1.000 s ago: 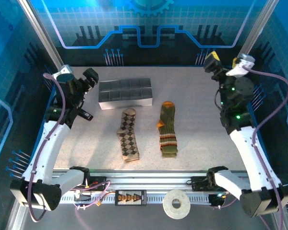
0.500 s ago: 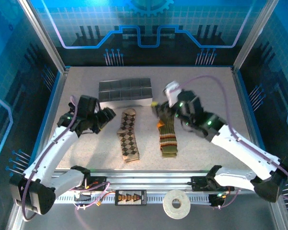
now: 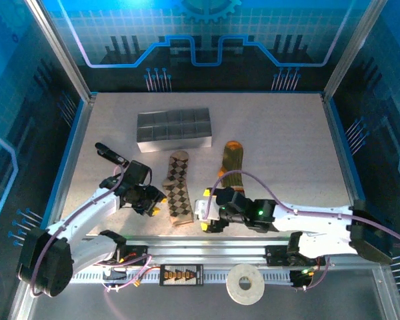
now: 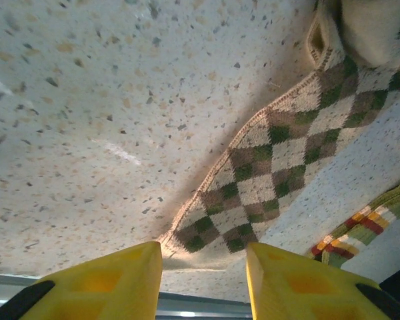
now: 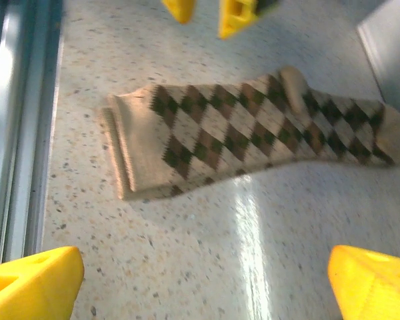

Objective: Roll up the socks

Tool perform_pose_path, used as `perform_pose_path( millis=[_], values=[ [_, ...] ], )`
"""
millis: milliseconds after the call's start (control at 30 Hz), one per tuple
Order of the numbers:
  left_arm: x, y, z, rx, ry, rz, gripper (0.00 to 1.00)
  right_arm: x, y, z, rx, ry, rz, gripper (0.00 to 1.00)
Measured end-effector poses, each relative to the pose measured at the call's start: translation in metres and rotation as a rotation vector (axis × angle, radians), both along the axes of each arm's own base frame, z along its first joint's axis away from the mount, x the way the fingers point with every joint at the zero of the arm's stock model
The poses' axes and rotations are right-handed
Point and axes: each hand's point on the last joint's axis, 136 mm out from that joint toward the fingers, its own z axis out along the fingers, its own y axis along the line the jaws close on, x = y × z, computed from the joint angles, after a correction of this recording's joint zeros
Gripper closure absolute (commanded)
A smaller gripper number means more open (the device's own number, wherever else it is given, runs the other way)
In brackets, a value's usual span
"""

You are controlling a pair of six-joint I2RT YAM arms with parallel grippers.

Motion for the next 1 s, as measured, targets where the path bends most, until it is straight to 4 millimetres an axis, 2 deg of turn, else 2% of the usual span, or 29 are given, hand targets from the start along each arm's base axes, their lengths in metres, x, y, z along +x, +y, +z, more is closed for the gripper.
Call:
perform_pose_path(
  millis=[167, 333, 667, 1000],
  values=[
    [0.004, -0.006, -0.002, -0.030, 0.007, 0.018, 0.67, -0.012, 0.017, -0.025, -0.076, -0.041, 0.134, 0.12],
    [-0.001, -0.006, -0.008, -0.040, 0.031, 0.033, 0.69, -0.017, 0.033, -0.042, -0.123, -0.074, 0.215, 0.24],
    [-0.004, -0.006, -0.007, -0.045, 0.039, 0.047, 0.69, -0.013, 0.063, -0.053, -0.138, -0.063, 0.254, 0.46],
    [-0.013, -0.002, 0.002, -0.055, 0.017, 0.049, 0.70, -0.012, 0.065, -0.075, -0.181, 0.059, 0.213, 0.53]
  ],
)
